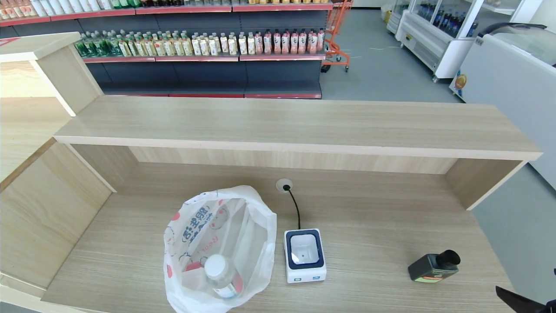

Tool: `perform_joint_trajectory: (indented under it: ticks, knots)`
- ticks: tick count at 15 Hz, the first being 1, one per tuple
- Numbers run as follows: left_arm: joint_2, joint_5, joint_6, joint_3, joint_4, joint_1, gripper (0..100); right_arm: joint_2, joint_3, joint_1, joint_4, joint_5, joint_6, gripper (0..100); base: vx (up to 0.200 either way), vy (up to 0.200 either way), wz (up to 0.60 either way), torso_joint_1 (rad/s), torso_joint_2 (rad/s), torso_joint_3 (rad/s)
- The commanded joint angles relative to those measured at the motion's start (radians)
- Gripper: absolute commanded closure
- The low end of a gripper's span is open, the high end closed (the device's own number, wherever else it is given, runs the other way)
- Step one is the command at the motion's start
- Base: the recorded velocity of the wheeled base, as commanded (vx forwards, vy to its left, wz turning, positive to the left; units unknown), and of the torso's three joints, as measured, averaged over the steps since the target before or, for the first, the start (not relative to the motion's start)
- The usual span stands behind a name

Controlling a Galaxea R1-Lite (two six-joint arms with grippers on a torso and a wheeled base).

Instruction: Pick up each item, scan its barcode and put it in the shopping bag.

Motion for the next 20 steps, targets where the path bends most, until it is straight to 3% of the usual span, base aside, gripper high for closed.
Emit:
perform_joint_trajectory:
  ticks: [1,3,9,12,16,20]
  knots:
    - [0.002,0.000,-0.003,0.000,0.000,-0.001,0,-0.002,0.013,0.001,0.000,0.001,-0.002,0,0.000,0.000,0.00,0.000,0.00,0.000]
    - [0.002,0.000,-0.004,0.000,0.000,-0.001,0,-0.006,0.020,0.001,0.000,0.003,-0.003,0,0.000,0.000,0.00,0.000,0.00,0.000]
    - [0.002,0.002,-0.004,0.000,0.000,-0.001,0,-0.003,0.039,0.001,-0.002,0.003,-0.003,0,-0.200,-0.200,0.00,0.005,0.00,0.002]
    - [0.002,0.000,-0.004,0.000,0.000,-0.001,0,0.009,0.042,-0.005,0.001,-0.010,-0.003,0,0.000,0.000,0.00,0.000,0.00,0.000]
    - [0.002,0.000,0.002,0.000,0.000,-0.001,0,0.058,0.045,-0.026,-0.002,-0.033,-0.006,0,0.000,-0.200,0.00,0.005,0.00,0.002]
    - [0.002,0.000,-0.001,0.000,0.000,-0.001,0,0.095,0.051,-0.023,0.000,-0.020,-0.049,0,0.000,0.000,0.00,0.000,0.00,0.000]
